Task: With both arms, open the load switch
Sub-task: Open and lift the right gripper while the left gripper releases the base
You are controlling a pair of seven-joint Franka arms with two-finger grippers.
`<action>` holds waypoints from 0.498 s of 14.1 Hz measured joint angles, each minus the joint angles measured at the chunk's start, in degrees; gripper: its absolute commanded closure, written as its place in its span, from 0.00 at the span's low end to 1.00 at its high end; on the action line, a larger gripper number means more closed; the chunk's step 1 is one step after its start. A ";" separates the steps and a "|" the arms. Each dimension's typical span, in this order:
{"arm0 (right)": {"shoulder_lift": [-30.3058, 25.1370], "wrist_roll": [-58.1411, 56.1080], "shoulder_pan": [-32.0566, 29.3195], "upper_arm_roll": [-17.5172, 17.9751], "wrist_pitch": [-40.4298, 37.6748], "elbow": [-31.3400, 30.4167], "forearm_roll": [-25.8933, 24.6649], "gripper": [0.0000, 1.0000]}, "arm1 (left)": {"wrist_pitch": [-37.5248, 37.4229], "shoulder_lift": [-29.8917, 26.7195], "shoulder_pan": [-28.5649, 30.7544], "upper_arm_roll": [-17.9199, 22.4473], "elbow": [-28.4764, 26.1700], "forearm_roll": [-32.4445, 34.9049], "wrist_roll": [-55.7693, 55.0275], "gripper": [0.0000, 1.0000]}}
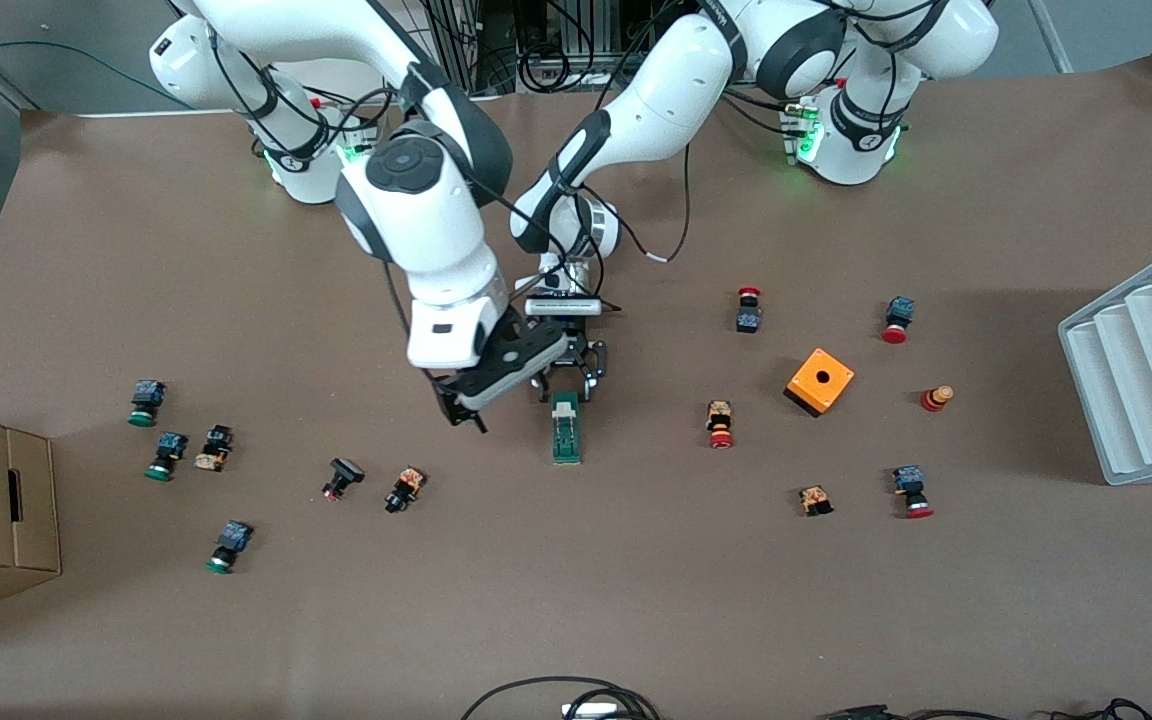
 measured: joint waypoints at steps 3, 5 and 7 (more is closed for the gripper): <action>-1.85 3.38 -2.68 -0.06 -1.22 0.04 0.00 0.00 | 0.03 -0.10 0.01 -0.40 0.00 -0.19 -0.04 0.01; -2.73 3.64 -4.11 -0.10 -2.37 0.05 0.01 0.00 | 0.04 -0.59 0.03 -1.43 0.00 -1.90 0.87 0.01; -4.03 4.19 -5.76 -0.11 -4.65 0.11 0.01 0.00 | 0.41 -1.55 0.01 -2.26 0.01 -4.85 4.20 0.01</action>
